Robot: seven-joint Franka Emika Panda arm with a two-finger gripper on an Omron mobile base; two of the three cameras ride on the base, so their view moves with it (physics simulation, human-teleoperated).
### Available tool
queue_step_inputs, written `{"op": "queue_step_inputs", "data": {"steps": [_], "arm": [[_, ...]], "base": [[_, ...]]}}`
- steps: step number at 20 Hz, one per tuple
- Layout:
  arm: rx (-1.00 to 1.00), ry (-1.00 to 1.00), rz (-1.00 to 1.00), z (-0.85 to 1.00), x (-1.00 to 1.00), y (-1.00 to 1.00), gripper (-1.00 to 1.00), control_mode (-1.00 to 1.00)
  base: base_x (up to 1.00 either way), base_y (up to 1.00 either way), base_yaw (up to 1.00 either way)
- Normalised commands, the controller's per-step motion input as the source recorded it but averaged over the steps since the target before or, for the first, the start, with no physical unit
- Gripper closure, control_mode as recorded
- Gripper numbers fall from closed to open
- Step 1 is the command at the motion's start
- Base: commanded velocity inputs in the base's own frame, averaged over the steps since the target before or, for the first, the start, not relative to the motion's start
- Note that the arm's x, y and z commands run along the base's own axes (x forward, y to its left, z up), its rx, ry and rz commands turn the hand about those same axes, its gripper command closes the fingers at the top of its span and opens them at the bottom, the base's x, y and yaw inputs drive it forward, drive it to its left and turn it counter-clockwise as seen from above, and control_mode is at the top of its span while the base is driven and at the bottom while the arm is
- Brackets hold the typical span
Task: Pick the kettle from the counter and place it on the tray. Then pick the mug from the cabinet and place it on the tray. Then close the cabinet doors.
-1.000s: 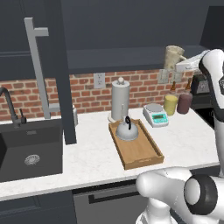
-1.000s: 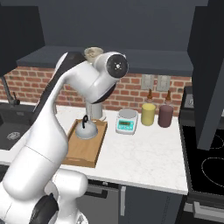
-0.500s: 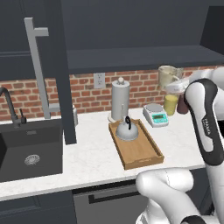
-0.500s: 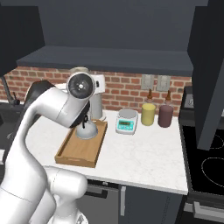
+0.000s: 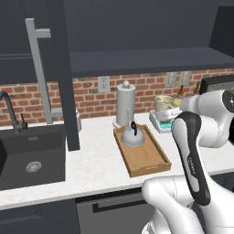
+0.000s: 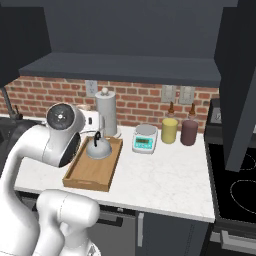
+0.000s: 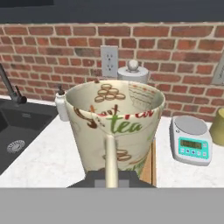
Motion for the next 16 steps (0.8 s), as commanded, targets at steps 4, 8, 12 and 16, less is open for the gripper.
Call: {"op": "queue_step_inputs", "data": {"steps": [4, 8, 12, 16], "arm": [[0.0, 0.12, -0.01, -0.65, -0.03, 0.14, 1.0, -1.0], [-0.02, -0.03, 0.0, -0.63, 0.01, 0.04, 1.0, -1.0], [0.0, -0.02, 0.0, -0.59, 0.28, 0.07, 1.0, -1.0], [0.01, 0.15, 0.04, -0.66, 0.35, 0.21, 1.0, -1.0]], "base": [[0.0, 0.0, 0.0], [0.0, 0.0, 0.0], [0.0, 0.0, 0.0], [0.0, 0.0, 0.0]]}}
